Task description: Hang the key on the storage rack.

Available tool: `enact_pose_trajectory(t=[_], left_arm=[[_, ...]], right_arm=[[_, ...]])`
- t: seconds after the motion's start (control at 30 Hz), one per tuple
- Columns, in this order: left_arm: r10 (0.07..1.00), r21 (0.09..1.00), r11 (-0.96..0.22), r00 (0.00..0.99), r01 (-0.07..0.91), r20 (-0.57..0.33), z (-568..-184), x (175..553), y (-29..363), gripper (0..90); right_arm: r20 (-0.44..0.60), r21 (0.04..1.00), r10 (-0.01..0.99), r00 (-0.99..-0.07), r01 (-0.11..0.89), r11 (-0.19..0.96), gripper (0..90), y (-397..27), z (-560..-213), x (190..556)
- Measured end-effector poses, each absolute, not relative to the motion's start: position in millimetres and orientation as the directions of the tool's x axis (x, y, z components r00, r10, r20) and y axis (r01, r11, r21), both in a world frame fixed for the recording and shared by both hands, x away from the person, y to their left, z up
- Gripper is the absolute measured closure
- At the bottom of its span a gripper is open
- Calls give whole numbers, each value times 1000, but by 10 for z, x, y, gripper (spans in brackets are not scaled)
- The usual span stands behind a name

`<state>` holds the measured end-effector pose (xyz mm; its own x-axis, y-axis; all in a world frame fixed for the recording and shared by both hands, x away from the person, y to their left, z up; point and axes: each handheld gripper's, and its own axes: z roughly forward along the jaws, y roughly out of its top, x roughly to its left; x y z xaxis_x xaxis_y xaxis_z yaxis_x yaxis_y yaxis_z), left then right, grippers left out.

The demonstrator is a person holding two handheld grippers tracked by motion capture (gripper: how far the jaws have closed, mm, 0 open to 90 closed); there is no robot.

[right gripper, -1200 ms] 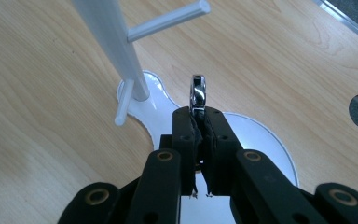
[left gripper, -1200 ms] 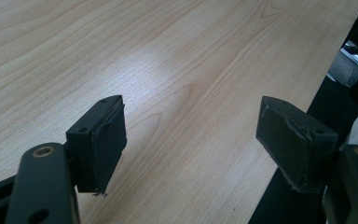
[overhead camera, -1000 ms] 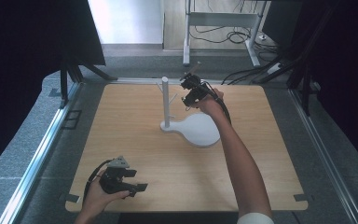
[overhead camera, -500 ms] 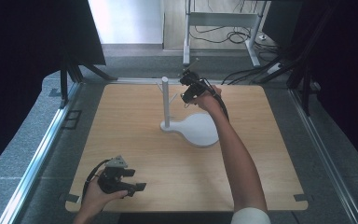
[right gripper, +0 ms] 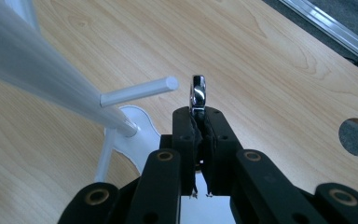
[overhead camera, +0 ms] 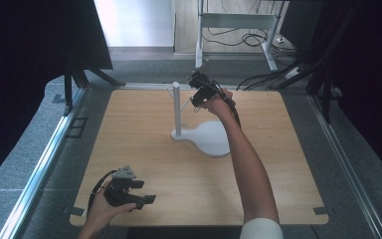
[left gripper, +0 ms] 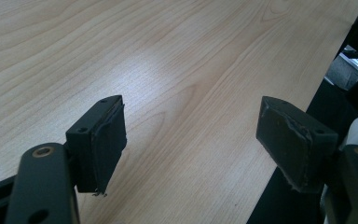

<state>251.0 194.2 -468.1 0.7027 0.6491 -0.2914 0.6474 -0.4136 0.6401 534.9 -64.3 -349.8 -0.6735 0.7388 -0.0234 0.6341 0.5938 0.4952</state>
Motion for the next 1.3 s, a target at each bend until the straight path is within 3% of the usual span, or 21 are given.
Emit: enact_pose_trajectory(t=[0.93,1.3], left_arm=[[645,634,-420,705,649,-294,-4694,2517,1931,247],[645,625,-431,706,651,-291,-4723,2525,1908,247]], right_arm=[[-16,508,718,-696,612,605,845,-534,-3515,5267],[3,515,686,-728,589,623,732,-528,-3512,5143]])
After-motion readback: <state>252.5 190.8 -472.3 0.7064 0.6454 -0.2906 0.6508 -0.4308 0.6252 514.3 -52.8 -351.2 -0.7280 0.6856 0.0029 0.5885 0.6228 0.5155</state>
